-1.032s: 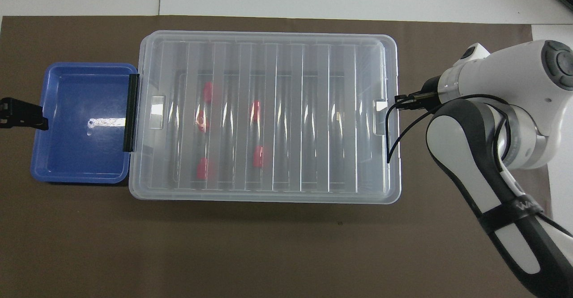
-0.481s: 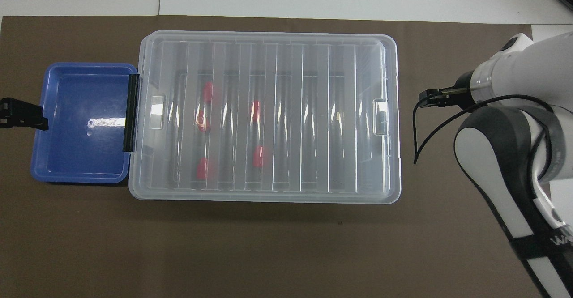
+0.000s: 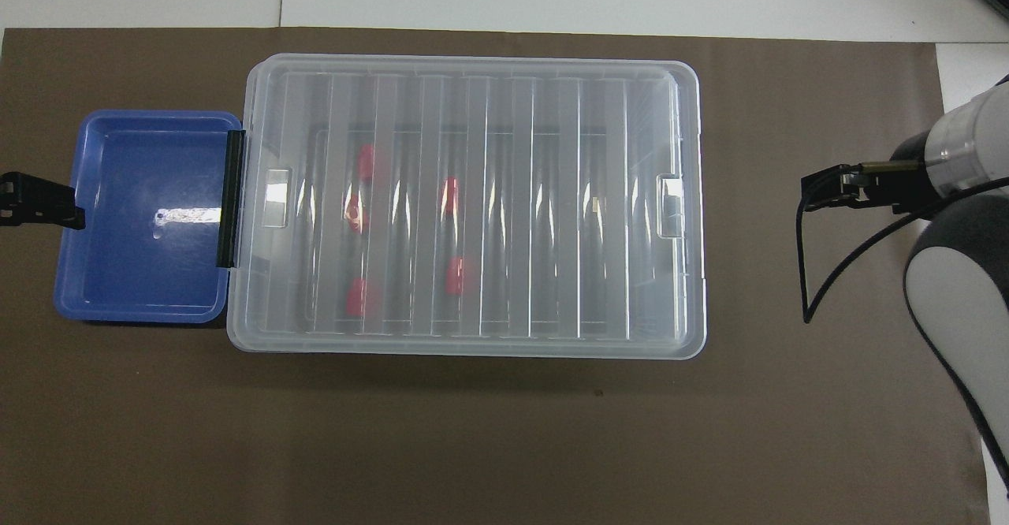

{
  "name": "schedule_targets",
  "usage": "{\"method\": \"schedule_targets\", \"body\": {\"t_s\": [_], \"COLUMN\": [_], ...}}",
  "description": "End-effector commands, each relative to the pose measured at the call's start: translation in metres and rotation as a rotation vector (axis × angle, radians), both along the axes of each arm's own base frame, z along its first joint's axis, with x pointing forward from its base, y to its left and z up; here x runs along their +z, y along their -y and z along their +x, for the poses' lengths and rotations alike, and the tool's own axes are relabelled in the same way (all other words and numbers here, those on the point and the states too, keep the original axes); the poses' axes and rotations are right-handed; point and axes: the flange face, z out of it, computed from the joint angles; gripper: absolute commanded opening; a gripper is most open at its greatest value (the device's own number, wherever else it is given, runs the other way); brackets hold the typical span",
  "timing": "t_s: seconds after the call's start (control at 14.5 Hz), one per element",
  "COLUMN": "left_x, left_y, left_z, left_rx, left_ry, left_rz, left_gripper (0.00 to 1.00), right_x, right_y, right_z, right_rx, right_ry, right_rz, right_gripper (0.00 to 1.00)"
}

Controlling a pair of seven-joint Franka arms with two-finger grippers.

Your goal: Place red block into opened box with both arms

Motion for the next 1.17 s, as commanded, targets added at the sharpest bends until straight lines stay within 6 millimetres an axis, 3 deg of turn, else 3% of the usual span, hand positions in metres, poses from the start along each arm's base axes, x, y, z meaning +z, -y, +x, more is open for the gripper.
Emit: {"method": "schedule_targets", "body": {"t_s": [0.0,0.48,1.1], "left_x": [0.0038,0.0047,0.0046], "left_y": [-0.0030,-0.0029,-0.0029], "left_z": [-0.0065,-0.0068,-0.0069], "left_rx": [0.001,0.001,0.001], "left_ry": [0.002,0.006,0.004], "left_rz": [-0.015,-0.017,-0.017], "left_gripper": [1.00,1.00,1.00], "right_x": [0.0095,0.0152,0.0155], "right_y": [0.0153,0.0188,0.0213], "right_z": [-0.0056,-0.0075,-0.0093], "right_rx": [-0.038,-0.015,0.035], "right_ry": [-0.031,-0.061,-0.079], "right_rz": [-0.008,0.065,0.021], "right_gripper": [1.00,1.00,1.00]}}
